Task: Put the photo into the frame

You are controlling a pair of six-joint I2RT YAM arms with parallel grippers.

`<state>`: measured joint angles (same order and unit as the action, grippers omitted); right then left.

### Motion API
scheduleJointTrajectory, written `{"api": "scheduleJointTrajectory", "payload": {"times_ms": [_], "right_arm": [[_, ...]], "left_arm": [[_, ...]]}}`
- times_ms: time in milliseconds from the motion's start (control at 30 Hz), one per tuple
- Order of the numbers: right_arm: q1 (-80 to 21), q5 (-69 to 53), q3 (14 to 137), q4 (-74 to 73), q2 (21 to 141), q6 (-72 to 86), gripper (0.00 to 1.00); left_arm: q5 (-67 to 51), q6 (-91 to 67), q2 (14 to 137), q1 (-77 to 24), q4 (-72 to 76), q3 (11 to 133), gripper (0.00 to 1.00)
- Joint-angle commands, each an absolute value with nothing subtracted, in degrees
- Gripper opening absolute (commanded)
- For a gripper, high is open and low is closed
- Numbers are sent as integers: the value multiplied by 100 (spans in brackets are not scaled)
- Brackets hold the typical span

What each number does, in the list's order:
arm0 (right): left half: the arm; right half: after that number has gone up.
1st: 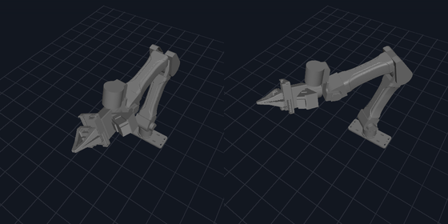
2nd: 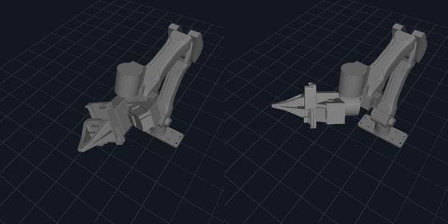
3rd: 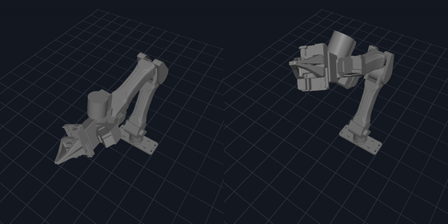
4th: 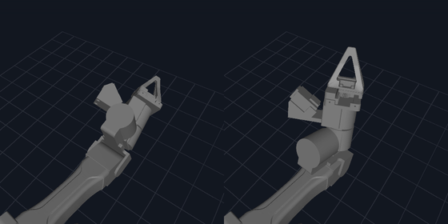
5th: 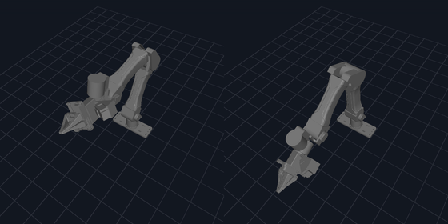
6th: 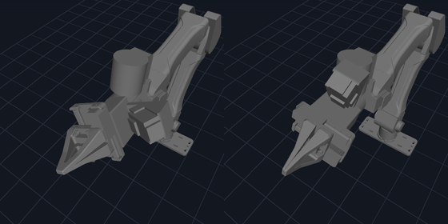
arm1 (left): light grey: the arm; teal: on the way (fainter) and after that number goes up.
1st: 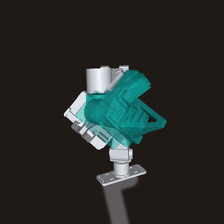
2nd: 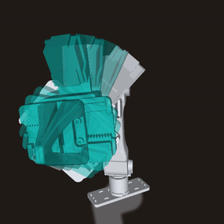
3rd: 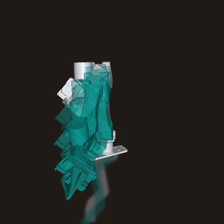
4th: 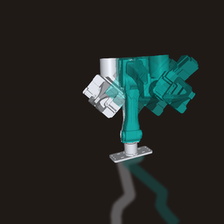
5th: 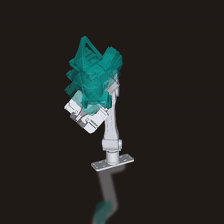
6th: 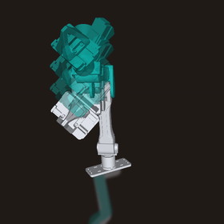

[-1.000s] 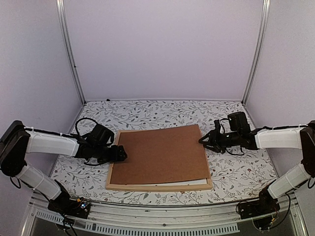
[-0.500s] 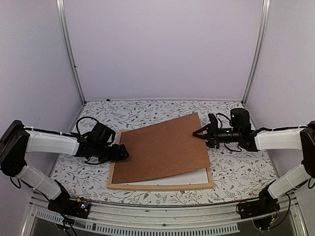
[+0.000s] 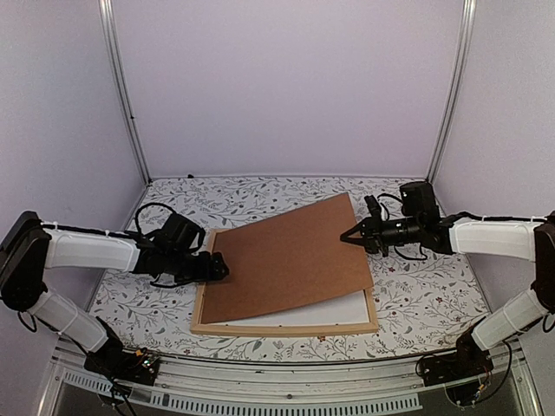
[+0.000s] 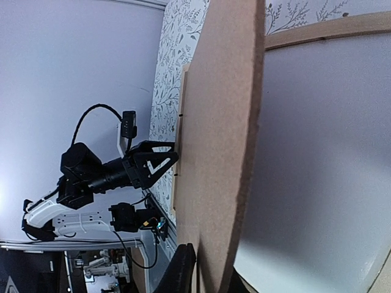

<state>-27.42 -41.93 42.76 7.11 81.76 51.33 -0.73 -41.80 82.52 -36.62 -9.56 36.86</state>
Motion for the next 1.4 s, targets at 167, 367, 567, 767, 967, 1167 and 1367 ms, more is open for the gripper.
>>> {"api": "scheduleJointTrajectory", "payload": {"times_ms": [167,367,567,767,967,1167,1367], "right_arm": [[-2614,-3887,4821,-317,8090,4278,2],[-2354,-4155,4977,-404,7803,4177,0],[-2096,-4721,5131,-278,7556,4238,0],[-2051,-5310,5173,514,7590,4720,0],[-2003,-5633,5272,1131,7723,5107,0],[-1967,-5940,5317,1861,7898,5625,0],[-1964,-6034,5326,2233,7996,5950,0]], "left_arm": [[268,-3854,8075,-3755,-1203,4276,100],[534,-3608,7951,-3728,-1438,4552,100],[325,-3347,7904,-3577,-1450,4772,100],[-699,-3301,7690,-3167,-999,4588,100],[-2082,-3400,7156,-2469,-253,4018,100],[-2925,-3421,7036,-2026,342,3724,100],[-3976,-3726,7145,-1844,1370,3407,98]]}}
